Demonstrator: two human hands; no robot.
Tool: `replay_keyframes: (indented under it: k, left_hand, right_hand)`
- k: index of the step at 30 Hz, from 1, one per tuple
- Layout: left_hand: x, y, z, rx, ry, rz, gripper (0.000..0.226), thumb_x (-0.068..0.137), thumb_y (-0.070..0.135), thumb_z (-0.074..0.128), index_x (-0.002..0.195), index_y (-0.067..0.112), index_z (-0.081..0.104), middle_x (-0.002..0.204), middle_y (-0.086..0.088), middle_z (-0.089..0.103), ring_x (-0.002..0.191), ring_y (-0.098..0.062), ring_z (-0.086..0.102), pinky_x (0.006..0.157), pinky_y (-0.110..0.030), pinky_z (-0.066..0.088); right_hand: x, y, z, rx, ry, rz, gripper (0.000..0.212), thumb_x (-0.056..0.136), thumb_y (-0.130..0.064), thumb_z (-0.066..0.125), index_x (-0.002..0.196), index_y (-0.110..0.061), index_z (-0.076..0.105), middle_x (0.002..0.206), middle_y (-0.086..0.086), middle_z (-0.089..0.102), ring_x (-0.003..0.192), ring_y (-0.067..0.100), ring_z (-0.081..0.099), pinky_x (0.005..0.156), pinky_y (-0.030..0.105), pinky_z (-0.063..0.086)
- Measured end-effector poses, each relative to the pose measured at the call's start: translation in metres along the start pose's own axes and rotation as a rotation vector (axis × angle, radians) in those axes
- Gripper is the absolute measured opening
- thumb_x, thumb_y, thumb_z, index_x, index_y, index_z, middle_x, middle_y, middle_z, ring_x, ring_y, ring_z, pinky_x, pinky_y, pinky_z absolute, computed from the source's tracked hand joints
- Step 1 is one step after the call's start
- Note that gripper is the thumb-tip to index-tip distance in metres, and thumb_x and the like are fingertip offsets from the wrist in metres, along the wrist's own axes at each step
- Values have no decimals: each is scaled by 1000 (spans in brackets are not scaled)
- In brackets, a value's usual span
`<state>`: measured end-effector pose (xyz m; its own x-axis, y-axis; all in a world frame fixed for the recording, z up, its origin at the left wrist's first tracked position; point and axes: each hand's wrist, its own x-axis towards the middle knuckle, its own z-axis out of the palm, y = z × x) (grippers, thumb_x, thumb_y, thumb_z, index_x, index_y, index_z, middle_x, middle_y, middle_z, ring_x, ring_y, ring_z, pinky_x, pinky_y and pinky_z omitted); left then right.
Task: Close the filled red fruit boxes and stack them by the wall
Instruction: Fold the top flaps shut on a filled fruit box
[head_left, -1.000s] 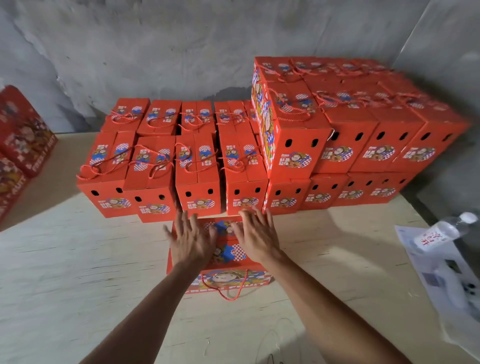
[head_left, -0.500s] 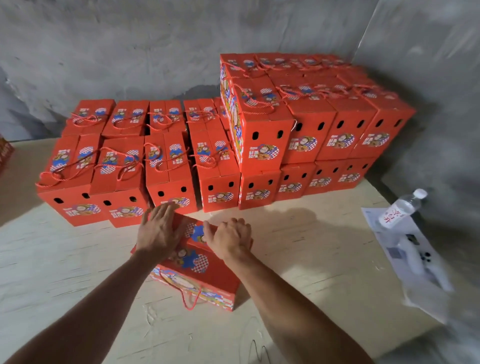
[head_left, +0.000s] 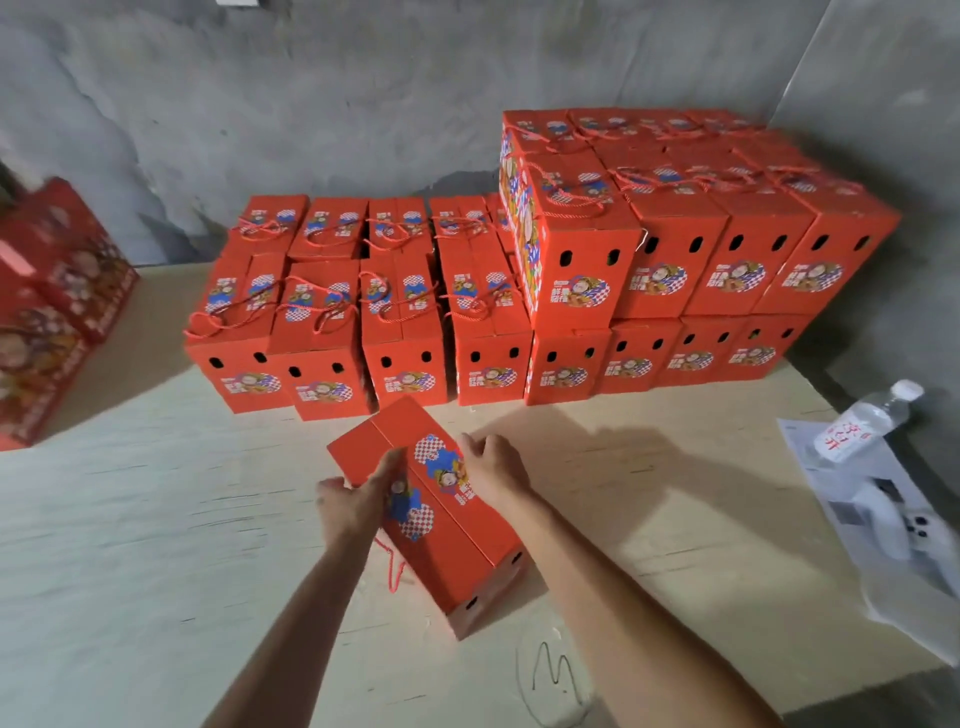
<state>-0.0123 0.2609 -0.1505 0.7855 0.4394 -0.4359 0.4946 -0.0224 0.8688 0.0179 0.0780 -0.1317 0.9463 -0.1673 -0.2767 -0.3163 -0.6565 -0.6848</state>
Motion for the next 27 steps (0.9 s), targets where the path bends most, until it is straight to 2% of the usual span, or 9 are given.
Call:
replay_keyframes:
  k: [2, 5, 9, 12, 16, 18, 23, 25, 27]
  left_hand:
    - [-11, -8, -8, 50, -66, -115, 83, 57, 79, 79, 93, 5, 70, 81, -7, 74, 62, -18, 64, 49, -25, 48]
    - [-20, -9, -24, 173, -202, -178, 78, 67, 77, 76, 87, 1, 69, 66, -5, 63, 48, -13, 46, 42, -21, 34]
    - [-34, 35, -26, 269, -217, 173, 53, 93, 52, 69, 73, 3, 70, 53, -2, 62, 43, -14, 52, 46, -25, 41]
    - [-42, 88, -21, 248, -131, 474, 54, 103, 39, 56, 61, 6, 62, 48, 0, 60, 42, -11, 54, 45, -24, 42]
    - [-39, 131, -26, 196, -148, 475, 57, 107, 32, 47, 60, 2, 54, 49, -5, 48, 44, -17, 42, 50, -28, 32]
    - [-40, 144, -29, 163, -163, 503, 55, 108, 28, 46, 63, -1, 56, 53, -6, 48, 49, -17, 41, 54, -30, 30]
    - [-62, 215, -31, 155, -128, 862, 47, 109, 27, 46, 78, -3, 63, 65, -18, 65, 55, -25, 58, 51, -40, 44]
    - [-68, 244, -30, 97, -137, 978, 32, 107, 21, 49, 89, 1, 66, 76, -14, 70, 70, -31, 68, 62, -46, 55]
    - [-72, 268, -28, 49, -179, 1041, 19, 105, 16, 53, 104, 6, 69, 91, -7, 73, 82, -24, 71, 70, -45, 57]
  right_hand:
    - [-4, -5, 4, 33, 68, -2, 53, 108, -48, 34, 80, -13, 63, 85, 7, 70, 71, 15, 66, 64, 35, 53]
    - [-13, -17, -1, 19, 138, -13, 64, 108, -52, 29, 93, -6, 72, 95, 11, 75, 85, 25, 72, 71, 35, 54]
    - [-27, -52, 0, -12, 3, -196, 73, 103, -67, 26, 67, -15, 62, 70, 5, 68, 64, 21, 66, 71, 39, 58]
    - [-39, -92, 3, 213, -248, -211, 78, 95, -78, 22, 79, -19, 70, 72, 3, 72, 68, 21, 70, 73, 40, 61]
    - [-38, -132, -22, 234, -360, -79, 96, 86, -91, 15, 69, -12, 67, 48, -5, 63, 50, 20, 63, 62, 36, 58]
    - [-39, -146, -37, 186, -317, -64, 92, 88, -89, 22, 70, -8, 62, 48, 1, 56, 47, 20, 56, 68, 41, 59]
    - [-23, -197, -86, 394, -58, -79, 64, 99, -62, 43, 86, -5, 67, 59, 6, 58, 45, 20, 53, 44, 25, 41]
    - [-11, -227, -119, 439, 21, -129, 49, 98, -50, 50, 89, -6, 70, 65, 6, 62, 51, 22, 56, 49, 29, 43]
    - [2, -254, -151, 471, 79, -162, 39, 95, -41, 51, 93, -6, 68, 73, 9, 62, 55, 25, 55, 56, 34, 43]
